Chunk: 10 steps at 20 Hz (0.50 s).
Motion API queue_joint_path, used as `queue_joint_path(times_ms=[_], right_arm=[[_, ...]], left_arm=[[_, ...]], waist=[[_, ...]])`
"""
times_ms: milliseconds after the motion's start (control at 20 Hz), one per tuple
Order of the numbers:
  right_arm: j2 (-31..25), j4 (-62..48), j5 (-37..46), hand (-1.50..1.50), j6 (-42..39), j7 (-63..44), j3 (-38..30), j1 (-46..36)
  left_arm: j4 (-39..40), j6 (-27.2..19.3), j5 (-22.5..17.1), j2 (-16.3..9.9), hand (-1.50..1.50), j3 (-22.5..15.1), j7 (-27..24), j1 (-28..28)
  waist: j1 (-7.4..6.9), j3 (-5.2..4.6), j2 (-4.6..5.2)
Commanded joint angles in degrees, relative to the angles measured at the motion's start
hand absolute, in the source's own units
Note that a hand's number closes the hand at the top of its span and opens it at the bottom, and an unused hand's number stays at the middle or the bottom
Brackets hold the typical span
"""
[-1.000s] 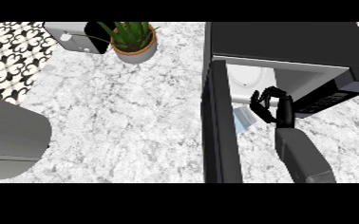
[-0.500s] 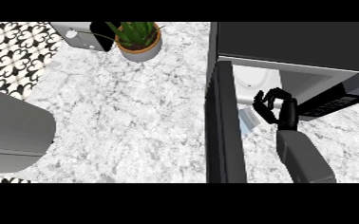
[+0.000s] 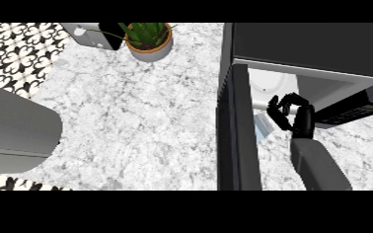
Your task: Pick up the milk, place it into the microwave and close the microwave
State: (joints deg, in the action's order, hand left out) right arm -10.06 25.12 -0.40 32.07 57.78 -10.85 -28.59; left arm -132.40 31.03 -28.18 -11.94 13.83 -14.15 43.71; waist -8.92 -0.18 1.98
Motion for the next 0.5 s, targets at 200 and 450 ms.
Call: queue_joint_path(times_ms=[200, 450], right_arm=[[-4.1, -0.5, 0.3, -1.50, -8.0, -7.7, 3.0, -12.4], [-3.5, -2.0, 2.8, -1.50, -3.8, -11.4, 6.6, -12.6]], left_arm=[[1.0, 0.0, -0.4, -1.7, -1.50, 0.2, 1.3, -2.1], [0.4, -0.6, -0.1, -2.1, -1.50, -0.7, 2.6, -3.3]], waist=[[-3.52, 0.33, 1.39], [-4.62, 0.08, 1.50]])
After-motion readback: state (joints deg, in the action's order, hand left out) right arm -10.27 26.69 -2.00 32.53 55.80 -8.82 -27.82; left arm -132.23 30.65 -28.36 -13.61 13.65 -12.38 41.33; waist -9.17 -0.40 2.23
